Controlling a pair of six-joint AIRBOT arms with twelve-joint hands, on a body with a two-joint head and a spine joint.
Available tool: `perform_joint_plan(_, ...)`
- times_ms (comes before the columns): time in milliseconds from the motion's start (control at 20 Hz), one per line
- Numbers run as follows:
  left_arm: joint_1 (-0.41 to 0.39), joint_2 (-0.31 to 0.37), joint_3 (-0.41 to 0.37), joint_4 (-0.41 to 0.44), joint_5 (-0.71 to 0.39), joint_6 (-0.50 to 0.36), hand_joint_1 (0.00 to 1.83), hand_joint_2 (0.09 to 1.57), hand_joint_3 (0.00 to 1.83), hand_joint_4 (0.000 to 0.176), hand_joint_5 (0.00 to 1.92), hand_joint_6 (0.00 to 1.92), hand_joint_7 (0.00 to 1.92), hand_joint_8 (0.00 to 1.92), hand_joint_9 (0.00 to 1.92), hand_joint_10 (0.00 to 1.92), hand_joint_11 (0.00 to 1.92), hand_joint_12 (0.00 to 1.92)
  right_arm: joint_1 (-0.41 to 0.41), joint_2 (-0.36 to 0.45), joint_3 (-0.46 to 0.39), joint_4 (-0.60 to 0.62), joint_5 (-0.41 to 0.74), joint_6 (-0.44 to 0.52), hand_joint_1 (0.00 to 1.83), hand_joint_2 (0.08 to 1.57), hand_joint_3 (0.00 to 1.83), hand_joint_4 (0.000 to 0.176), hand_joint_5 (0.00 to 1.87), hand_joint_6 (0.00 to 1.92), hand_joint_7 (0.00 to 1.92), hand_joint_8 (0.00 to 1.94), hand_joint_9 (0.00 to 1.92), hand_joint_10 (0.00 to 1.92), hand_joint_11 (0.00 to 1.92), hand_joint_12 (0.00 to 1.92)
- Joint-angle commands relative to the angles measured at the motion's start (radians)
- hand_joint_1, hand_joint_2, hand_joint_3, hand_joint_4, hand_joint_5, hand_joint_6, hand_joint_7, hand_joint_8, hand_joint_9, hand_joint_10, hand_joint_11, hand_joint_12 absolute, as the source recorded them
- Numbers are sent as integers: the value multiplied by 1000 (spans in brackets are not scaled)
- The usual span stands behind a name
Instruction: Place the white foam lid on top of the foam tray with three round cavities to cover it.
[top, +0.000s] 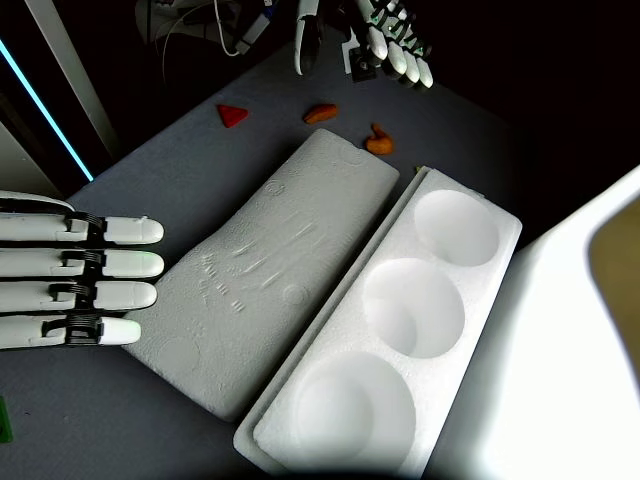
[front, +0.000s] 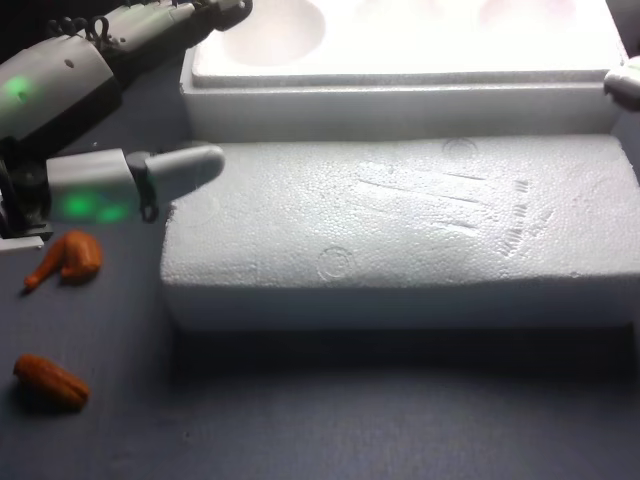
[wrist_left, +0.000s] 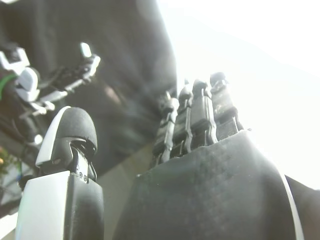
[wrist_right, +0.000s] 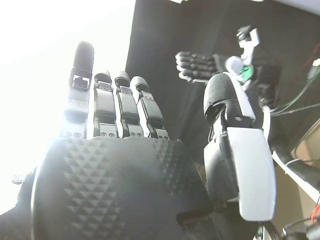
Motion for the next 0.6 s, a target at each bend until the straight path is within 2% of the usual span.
perform_joint_plan(0, -13, 12, -1, -8, -86, -6, 285, 1310, 22, 17, 96, 33, 0, 0, 0, 0, 0, 0, 19, 7, 10, 14, 87, -3, 550, 1290, 18, 0, 0, 0, 0, 0, 16, 11, 0, 1049)
perform_joint_plan(100, -13, 18, -5, 2, -62, -2, 281, 1309, 11, 18, 111, 28, 0, 0, 0, 0, 0, 0, 31, -1, 16, 10, 52, -16, 537, 1264, 0, 0, 0, 0, 0, 0, 7, 14, 0, 1235)
perform_joint_plan(150, -13, 18, -5, 2, -57, 0, 270, 1296, 4, 30, 86, 15, 0, 0, 0, 0, 0, 0, 31, -1, 16, 11, 45, -20, 512, 1262, 0, 0, 0, 0, 0, 0, 7, 16, 0, 1257)
perform_joint_plan(250, -11, 18, -10, -6, -39, 10, 253, 1280, 0, 25, 55, 1, 0, 0, 0, 0, 0, 0, 31, -2, 12, 34, 34, -39, 525, 1277, 5, 0, 0, 0, 0, 0, 0, 4, 0, 1315)
perform_joint_plan(300, -6, 20, -14, -17, -38, 13, 249, 1275, 0, 19, 30, 0, 0, 0, 0, 0, 0, 0, 30, -2, 7, 50, 34, -49, 511, 1267, 1, 0, 0, 0, 0, 0, 0, 0, 0, 1234)
perform_joint_plan(350, 7, 23, -21, -38, -42, 22, 293, 1254, 0, 29, 5, 0, 0, 0, 0, 0, 0, 0, 29, -2, 1, 69, 35, -62, 474, 1258, 0, 0, 0, 0, 0, 0, 0, 0, 0, 1211)
perform_joint_plan(450, 44, 22, -32, -108, -77, 29, 352, 1232, 0, 8, 0, 0, 0, 0, 0, 0, 0, 0, 18, -2, -14, 117, 51, -86, 546, 1233, 0, 0, 0, 0, 0, 0, 0, 0, 0, 1185)
perform_joint_plan(500, 62, 21, -39, -143, -93, 39, 384, 1225, 0, 4, 0, 0, 0, 0, 0, 0, 0, 0, 11, -2, -24, 146, 66, -105, 512, 1224, 0, 0, 0, 0, 0, 0, 0, 0, 0, 1177)
perform_joint_plan(550, 80, 21, -45, -171, -107, 49, 394, 1217, 0, 1, 0, 0, 0, 0, 0, 0, 12, 6, 5, -2, -33, 166, 77, -121, 535, 1214, 0, 0, 0, 0, 0, 0, 0, 0, 0, 1018)
